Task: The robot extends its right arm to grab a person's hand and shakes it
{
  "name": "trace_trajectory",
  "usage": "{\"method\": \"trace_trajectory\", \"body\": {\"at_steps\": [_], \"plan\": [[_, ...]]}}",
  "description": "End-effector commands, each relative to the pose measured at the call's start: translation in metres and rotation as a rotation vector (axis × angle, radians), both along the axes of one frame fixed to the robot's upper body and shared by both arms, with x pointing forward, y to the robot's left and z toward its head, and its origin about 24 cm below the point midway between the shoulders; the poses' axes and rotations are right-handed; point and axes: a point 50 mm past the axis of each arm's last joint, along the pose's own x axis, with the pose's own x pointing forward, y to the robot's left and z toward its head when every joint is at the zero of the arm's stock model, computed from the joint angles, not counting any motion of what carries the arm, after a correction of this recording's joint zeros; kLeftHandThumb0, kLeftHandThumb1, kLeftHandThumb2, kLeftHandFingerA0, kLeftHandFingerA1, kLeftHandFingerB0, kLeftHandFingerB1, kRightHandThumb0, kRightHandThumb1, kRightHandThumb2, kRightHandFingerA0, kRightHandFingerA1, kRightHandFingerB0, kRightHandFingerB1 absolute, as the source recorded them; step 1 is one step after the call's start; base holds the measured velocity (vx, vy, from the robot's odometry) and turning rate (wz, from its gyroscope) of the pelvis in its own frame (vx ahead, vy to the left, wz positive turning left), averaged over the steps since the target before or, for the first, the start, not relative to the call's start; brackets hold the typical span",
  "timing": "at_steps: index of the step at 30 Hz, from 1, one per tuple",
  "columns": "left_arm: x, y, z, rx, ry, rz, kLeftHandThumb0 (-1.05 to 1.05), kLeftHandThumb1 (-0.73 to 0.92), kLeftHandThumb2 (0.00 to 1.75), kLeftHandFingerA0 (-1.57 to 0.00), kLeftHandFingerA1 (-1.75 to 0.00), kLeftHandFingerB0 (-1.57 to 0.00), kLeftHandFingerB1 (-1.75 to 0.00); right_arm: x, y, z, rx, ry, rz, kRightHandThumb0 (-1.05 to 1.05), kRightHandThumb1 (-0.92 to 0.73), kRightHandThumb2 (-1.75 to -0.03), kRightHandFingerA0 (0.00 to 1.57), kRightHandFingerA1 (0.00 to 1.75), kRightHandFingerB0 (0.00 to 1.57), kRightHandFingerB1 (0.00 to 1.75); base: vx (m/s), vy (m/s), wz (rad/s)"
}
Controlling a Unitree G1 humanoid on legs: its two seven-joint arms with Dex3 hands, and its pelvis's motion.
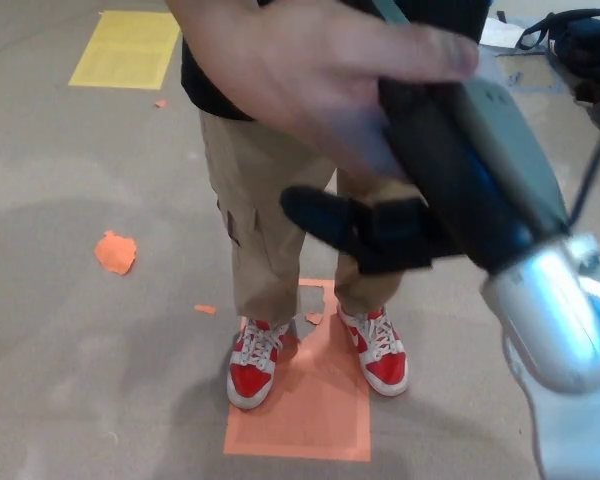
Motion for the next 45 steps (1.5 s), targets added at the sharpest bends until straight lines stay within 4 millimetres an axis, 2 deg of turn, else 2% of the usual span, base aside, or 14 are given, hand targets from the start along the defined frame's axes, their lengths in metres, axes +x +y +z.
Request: {"method": "trace_trajectory", "body": {"at_steps": [1, 3, 4, 5, 12, 20, 25, 26, 27, 28, 29, 42, 43, 45], "plan": [[-0.021, 0.006, -0.005, -0.021, 0.073, 0.029, -0.65, 0.91, 0.67, -0.28, -0.32, -0.25, -0.31, -0.036, -0.011, -0.006, -0.022, 0.043, 0.038, -0.78, -0.57, -0.92, 0.17, 0.47, 0.0, 0.16, 0.0, 0.0, 0.0], [-0.017, 0.005, -0.003, -0.056, 0.038, 0.044, -0.62, 0.9, 0.67, -0.28, -0.32, -0.22, -0.3, -0.034, -0.014, -0.012, -0.028, 0.065, 0.025, -0.78, -0.57, -0.92, 0.17, 0.47, 0.0, 0.15, 0.0, 0.0, 0.0], [-0.013, 0.007, 0.0, -0.032, 0.034, 0.016, -0.64, 0.91, 0.68, -0.28, -0.32, -0.23, -0.3, -0.039, -0.019, -0.018, -0.023, 0.083, 0.016, -0.85, -0.63, -0.72, 0.15, 0.38, 0.01, 0.08, 0.0, 0.0, 0.0], [-0.009, 0.008, 0.002, -0.019, 0.027, 0.0, -0.62, 0.91, 0.68, -0.29, -0.32, -0.24, -0.31, -0.043, -0.023, -0.021, -0.018, 0.089, 0.012, -0.84, -0.59, -0.97, 0.02, 0.35, 0.0, 0.1, 0.0, 0.0, 0.0], [0.006, 0.012, 0.012, -0.01, -0.051, 0.031, -0.63, 0.88, 0.66, -0.36, -0.35, -0.31, -0.33, -0.069, -0.043, -0.037, -0.086, 0.033, -0.057, -0.89, -0.63, -1.02, 0.0, 0.16, 0.0, 0.08, 0.0, 0.0, 0.0], [0.023, 0.011, 0.018, 0.015, -0.052, -0.01, -0.67, 0.91, 0.68, -0.31, -0.33, -0.26, -0.32, -0.073, -0.075, -0.074, -0.063, 0.239, -0.163, -0.9, -0.61, -1.0, 0.0, 0.09, 0.0, 0.05, 0.0, 0.0, 0.0], [0.03, 0.01, 0.022, 0.015, -0.088, 0.004, -0.66, 0.9, 0.67, -0.34, -0.34, -0.28, -0.32, -0.054, -0.094, -0.1, -0.11, 0.326, -0.25, -0.92, -0.61, -0.83, 0.0, 0.16, 0.0, 0.06, 0.0, 0.0, 0.0], [0.032, 0.01, 0.022, 0.023, -0.089, -0.001, -0.64, 0.9, 0.67, -0.36, -0.34, -0.29, -0.33, -0.048, -0.098, -0.107, -0.126, 0.347, -0.268, -0.85, -0.6, -1.02, 0.0, 0.17, 0.0, 0.11, 0.0, 0.0, 0.0], [0.033, 0.01, 0.023, 0.032, -0.089, -0.006, -0.63, 0.9, 0.67, -0.36, -0.35, -0.3, -0.33, -0.041, -0.102, -0.113, -0.139, 0.367, -0.285, -0.87, -0.76, -0.64, 0.0, 0.22, 0.0, 0.09, 0.0, 0.0, 0.0], [0.034, 0.01, 0.023, 0.034, -0.09, -0.007, -0.63, 0.9, 0.67, -0.36, -0.35, -0.3, -0.33, -0.039, -0.104, -0.114, -0.142, 0.372, -0.289, -0.87, -0.76, -0.64, 0.0, 0.22, 0.0, 0.09, 0.0, 0.0, 0.0], [0.035, 0.009, 0.023, 0.034, -0.088, -0.02, -0.63, 0.91, 0.67, -0.35, -0.34, -0.28, -0.32, -0.032, -0.108, -0.121, -0.165, 0.405, -0.313, -0.88, -0.61, -1.02, 0.0, 0.16, 0.0, 0.09, 0.0, 0.0, 0.0], [0.039, 0.011, 0.026, 0.02, -0.109, 0.001, -0.65, 0.89, 0.67, -0.35, -0.34, -0.29, -0.32, 0.045, -0.17, -0.244, -0.258, 0.976, -0.62, -0.81, -0.6, -0.98, 0.0, 0.24, 0.0, 0.13, 0.0, 0.0, 0.0], [0.037, 0.011, 0.026, 0.024, -0.105, 0.0, -0.64, 0.89, 0.67, -0.35, -0.34, -0.29, -0.32, 0.047, -0.174, -0.255, -0.229, 1.042, -0.639, -0.75, -0.73, -0.64, 0.0, 0.23, 0.0, 0.1, 0.0, 0.0, 0.0], [0.037, 0.011, 0.025, 0.014, -0.1, 0.006, -0.65, 0.88, 0.67, -0.33, -0.34, -0.27, -0.32, 0.048, -0.182, -0.271, -0.204, 1.15, -0.664, -0.8, -0.59, -0.82, 0.0, 0.21, 0.0, 0.09, 0.0, 0.0, 0.0]]}}
